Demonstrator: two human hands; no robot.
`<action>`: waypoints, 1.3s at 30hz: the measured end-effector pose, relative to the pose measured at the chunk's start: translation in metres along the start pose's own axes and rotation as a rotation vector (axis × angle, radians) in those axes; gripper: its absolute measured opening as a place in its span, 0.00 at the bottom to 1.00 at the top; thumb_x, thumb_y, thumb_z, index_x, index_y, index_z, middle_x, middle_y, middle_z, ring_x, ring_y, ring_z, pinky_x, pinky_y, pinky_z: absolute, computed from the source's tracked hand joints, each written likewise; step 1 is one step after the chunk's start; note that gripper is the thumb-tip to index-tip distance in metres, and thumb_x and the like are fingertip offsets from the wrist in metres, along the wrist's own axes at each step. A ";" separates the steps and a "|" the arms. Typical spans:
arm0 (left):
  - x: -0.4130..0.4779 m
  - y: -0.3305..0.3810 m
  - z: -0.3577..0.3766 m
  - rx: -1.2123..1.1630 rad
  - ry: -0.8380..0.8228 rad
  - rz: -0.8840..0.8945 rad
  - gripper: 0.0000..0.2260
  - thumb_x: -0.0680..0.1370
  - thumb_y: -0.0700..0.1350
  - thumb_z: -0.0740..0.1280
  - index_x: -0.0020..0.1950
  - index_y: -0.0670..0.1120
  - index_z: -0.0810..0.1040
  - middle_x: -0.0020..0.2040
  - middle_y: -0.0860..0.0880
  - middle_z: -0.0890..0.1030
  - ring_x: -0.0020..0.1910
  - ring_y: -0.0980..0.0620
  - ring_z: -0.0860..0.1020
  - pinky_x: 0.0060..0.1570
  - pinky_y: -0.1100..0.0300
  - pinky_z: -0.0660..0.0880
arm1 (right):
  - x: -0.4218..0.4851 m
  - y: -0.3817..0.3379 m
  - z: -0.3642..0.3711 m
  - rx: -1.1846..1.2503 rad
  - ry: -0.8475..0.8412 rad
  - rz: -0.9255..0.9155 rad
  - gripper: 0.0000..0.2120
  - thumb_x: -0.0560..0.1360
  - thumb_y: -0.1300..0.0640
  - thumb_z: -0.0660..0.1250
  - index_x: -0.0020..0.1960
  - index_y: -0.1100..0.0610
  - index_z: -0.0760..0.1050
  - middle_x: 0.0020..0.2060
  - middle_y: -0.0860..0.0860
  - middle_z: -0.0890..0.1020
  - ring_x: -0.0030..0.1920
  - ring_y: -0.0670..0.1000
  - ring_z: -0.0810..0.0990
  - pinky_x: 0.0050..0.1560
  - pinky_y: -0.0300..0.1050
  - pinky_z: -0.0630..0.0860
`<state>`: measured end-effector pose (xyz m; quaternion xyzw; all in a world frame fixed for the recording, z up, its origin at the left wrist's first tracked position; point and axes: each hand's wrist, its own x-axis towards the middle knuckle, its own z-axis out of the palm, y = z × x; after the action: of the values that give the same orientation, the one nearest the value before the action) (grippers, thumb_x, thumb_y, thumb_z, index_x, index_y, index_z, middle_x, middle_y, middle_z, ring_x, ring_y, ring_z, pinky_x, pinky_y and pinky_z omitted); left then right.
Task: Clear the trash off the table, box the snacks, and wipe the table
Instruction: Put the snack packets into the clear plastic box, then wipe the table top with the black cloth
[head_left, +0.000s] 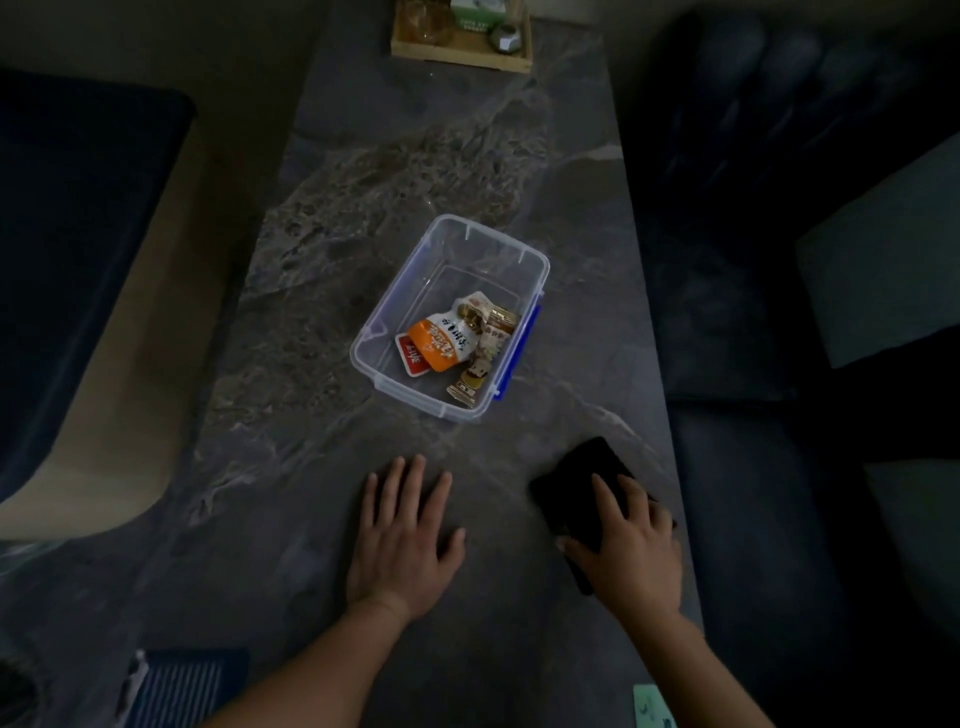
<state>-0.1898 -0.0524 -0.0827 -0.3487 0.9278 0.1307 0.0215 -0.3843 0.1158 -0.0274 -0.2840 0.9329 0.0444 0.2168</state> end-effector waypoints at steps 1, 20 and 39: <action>0.000 0.000 0.000 0.005 0.007 0.000 0.31 0.73 0.62 0.60 0.75 0.52 0.67 0.77 0.41 0.64 0.77 0.40 0.59 0.75 0.37 0.54 | 0.002 0.001 0.000 -0.027 0.025 -0.013 0.39 0.74 0.32 0.65 0.79 0.42 0.56 0.77 0.51 0.58 0.71 0.61 0.63 0.67 0.61 0.71; -0.003 0.001 0.004 0.060 0.029 0.005 0.31 0.75 0.63 0.53 0.76 0.51 0.63 0.77 0.41 0.62 0.77 0.40 0.56 0.75 0.38 0.52 | -0.113 0.042 -0.003 0.250 0.240 -0.060 0.19 0.70 0.42 0.69 0.60 0.43 0.75 0.54 0.44 0.70 0.51 0.48 0.73 0.46 0.48 0.79; -0.169 -0.125 -0.012 -0.135 0.191 0.019 0.25 0.80 0.57 0.54 0.73 0.46 0.66 0.74 0.40 0.66 0.74 0.37 0.61 0.72 0.37 0.60 | -0.169 0.003 0.142 0.089 0.258 -0.050 0.35 0.79 0.30 0.44 0.82 0.43 0.45 0.81 0.45 0.40 0.81 0.54 0.36 0.79 0.61 0.39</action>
<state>0.0197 -0.0375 -0.0771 -0.3512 0.9180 0.1595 -0.0918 -0.2066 0.2334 -0.0828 -0.3008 0.9467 -0.0393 0.1086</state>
